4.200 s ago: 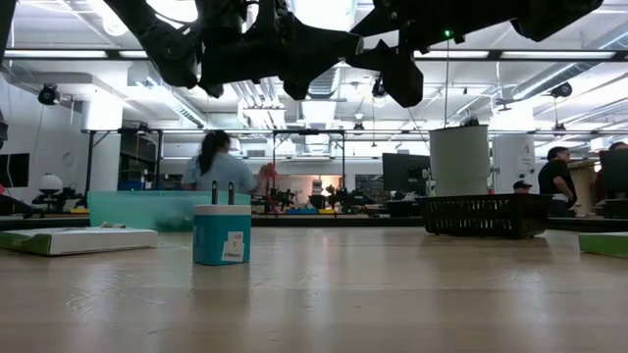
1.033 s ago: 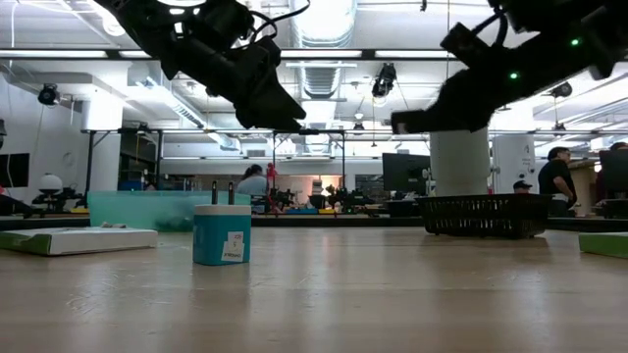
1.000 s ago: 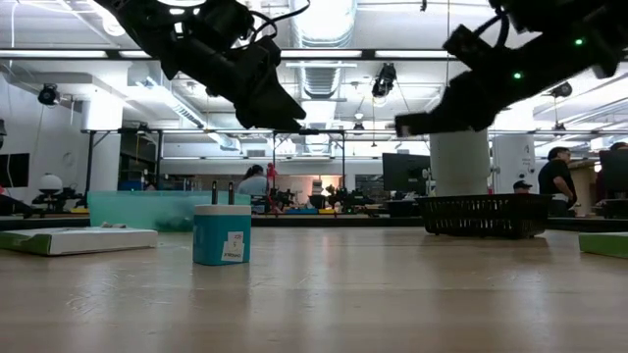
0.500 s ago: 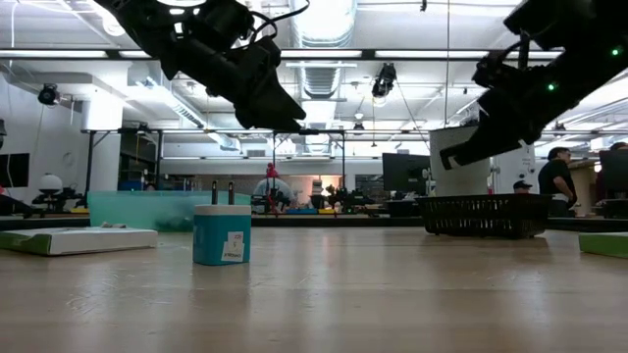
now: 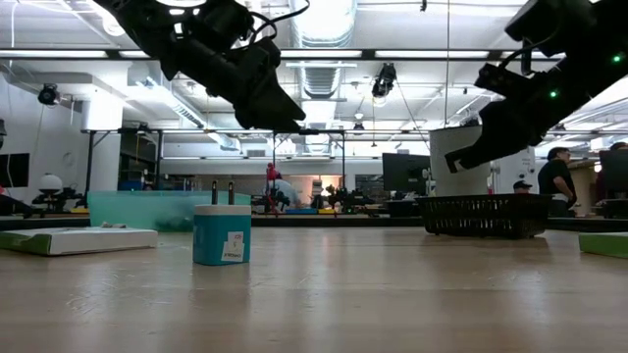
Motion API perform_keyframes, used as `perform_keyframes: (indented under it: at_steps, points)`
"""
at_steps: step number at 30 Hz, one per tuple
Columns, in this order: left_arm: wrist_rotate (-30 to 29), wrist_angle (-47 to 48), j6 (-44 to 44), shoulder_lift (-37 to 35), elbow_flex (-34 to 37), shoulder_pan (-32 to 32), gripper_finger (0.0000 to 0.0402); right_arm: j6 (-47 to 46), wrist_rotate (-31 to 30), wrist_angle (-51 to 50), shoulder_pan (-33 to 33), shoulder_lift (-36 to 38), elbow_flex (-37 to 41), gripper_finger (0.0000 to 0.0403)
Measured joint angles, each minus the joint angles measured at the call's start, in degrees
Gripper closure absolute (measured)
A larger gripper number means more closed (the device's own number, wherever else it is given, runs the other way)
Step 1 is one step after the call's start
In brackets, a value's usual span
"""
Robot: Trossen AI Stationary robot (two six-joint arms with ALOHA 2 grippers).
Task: Pick and place items into bin
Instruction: Put the black charger adapter into the top black bin, then put the blue charger adapter into the top black bin
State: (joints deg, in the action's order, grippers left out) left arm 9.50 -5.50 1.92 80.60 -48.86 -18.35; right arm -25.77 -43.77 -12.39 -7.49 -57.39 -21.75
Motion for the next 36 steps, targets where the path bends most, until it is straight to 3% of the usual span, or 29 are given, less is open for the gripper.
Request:
perform_keyframes:
  at_steps: [10,22,36]
  points:
    - [0.0,0.0,0.0,0.0,0.7,0.0,0.013,0.3,0.2,-0.7,0.0,0.0,-0.3,0.0208]
    - [0.4,-0.1,-1.7,0.0,1.2,0.4,0.013,0.4,0.2,-0.7,0.0,0.0,-0.8,0.0202]
    - [8.7,-1.9,-2.6,0.0,1.1,12.2,0.013,0.4,0.2,-0.7,0.0,0.0,-1.1,0.0202]
